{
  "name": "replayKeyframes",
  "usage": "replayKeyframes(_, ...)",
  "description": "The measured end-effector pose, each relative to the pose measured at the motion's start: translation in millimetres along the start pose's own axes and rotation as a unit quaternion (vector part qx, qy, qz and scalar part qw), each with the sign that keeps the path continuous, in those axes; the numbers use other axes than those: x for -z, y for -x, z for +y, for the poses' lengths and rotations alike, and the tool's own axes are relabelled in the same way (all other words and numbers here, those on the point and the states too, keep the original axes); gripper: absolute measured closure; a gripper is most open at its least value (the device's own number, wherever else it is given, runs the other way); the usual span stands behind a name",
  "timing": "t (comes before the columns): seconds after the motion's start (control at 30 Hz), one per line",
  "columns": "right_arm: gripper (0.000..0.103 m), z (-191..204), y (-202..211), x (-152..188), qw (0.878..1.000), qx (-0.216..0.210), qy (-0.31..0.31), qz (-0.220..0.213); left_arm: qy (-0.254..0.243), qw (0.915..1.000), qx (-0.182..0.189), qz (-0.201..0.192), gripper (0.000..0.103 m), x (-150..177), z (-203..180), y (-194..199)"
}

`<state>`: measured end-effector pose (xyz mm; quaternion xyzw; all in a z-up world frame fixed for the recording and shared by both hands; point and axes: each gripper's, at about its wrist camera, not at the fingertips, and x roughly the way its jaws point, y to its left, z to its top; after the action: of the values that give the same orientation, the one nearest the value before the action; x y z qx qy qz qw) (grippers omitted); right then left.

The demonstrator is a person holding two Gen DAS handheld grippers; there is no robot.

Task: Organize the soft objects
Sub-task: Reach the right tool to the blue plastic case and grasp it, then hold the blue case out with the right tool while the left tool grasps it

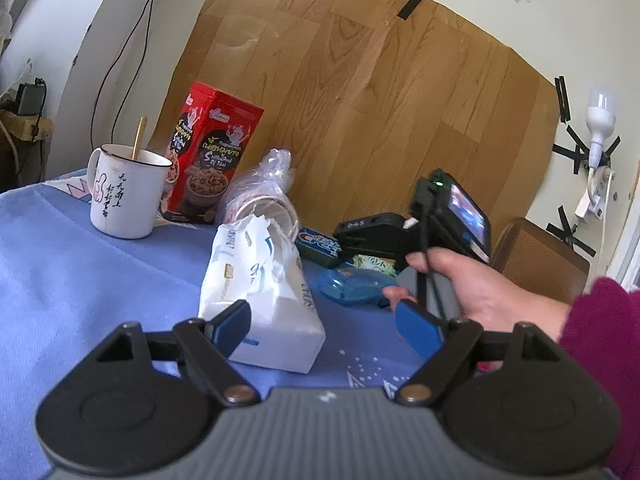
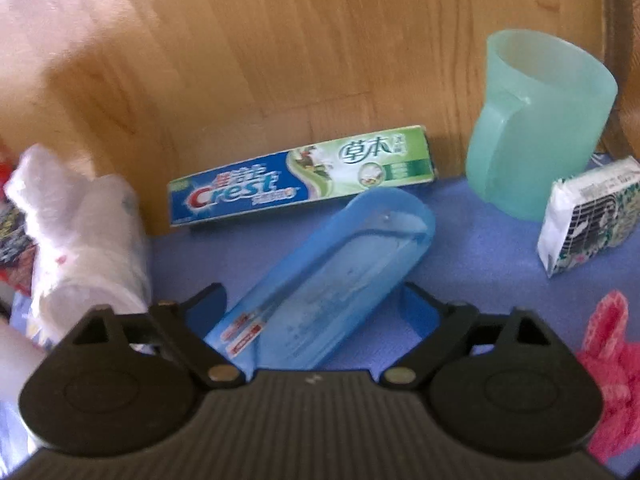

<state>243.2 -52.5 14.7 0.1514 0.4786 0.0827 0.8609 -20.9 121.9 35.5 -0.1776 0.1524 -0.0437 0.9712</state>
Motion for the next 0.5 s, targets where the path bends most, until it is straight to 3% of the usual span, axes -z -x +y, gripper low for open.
replayKeyframes(0.1, 0.040, -12, 17, 7, 0.999, -0.034, 0.002, 0.017, 0.002, 1.0000, -0.002, -0.001, 0.020, 0, 1, 0)
replayKeyframes(0.17, 0.047, -21, 38, 19, 0.998, -0.054, 0.022, 0.030, 0.000, 1.0000, -0.002, -0.001, 0.020, 1, 0, 0)
replayKeyframes(0.37, 0.047, -48, 110, 76, 0.988, -0.108, 0.093, 0.055, -0.007, 0.9999, 0.008, 0.010, 0.020, 1, -2, -2)
replayKeyframes(0.5, 0.047, -75, 163, 126, 0.981, -0.136, 0.129, 0.055, -0.011, 0.9986, 0.038, 0.033, 0.020, 1, -2, -6)
